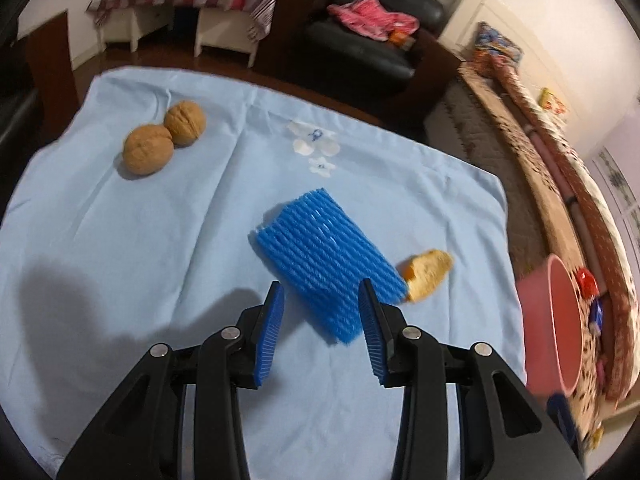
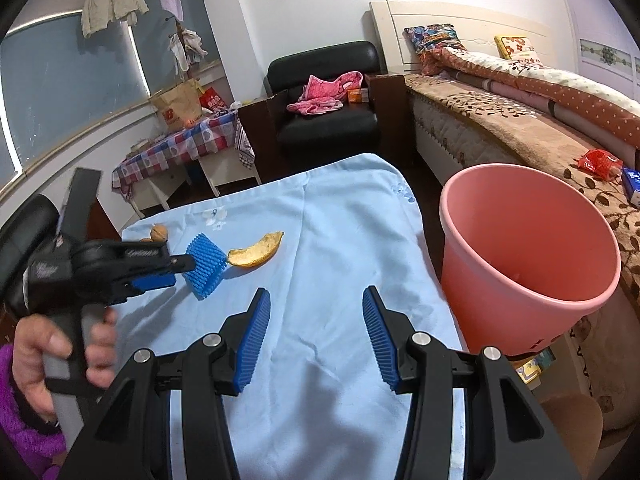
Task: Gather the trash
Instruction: 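Grasp the blue mesh pad with the left gripper while the right gripper grasps the banana peel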
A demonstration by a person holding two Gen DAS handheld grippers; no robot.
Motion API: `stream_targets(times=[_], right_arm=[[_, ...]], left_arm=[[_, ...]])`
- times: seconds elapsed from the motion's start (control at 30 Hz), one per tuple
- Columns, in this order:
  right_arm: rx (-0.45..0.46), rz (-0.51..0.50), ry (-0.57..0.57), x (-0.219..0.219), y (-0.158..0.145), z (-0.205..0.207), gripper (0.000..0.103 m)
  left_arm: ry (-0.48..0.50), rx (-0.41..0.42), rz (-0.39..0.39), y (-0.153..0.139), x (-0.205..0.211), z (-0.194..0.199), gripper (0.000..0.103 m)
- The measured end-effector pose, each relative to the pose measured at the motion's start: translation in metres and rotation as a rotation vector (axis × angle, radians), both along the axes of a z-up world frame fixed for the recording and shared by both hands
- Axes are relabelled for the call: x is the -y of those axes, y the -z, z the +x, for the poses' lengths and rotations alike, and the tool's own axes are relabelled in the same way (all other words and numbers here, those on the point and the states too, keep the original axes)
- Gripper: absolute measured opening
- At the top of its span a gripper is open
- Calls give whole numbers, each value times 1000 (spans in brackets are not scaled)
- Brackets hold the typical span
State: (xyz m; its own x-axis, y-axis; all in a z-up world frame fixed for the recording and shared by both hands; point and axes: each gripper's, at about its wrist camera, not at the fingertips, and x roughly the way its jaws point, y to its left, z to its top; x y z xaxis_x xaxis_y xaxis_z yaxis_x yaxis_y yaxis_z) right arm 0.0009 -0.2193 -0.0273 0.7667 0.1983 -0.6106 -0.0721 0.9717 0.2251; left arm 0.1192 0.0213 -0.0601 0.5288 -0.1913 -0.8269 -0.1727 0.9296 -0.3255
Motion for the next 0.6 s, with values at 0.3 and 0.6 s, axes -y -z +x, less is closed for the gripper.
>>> stream_targets(times=[0.3, 0.6], right_arm=[[-9, -17, -20, -8, 1, 12, 48], [-68, 67, -67, -19, 5, 45, 48]], left_arm=[[-19, 29, 88, 7, 12, 17, 38], [15, 102, 63, 4, -3, 10, 5]])
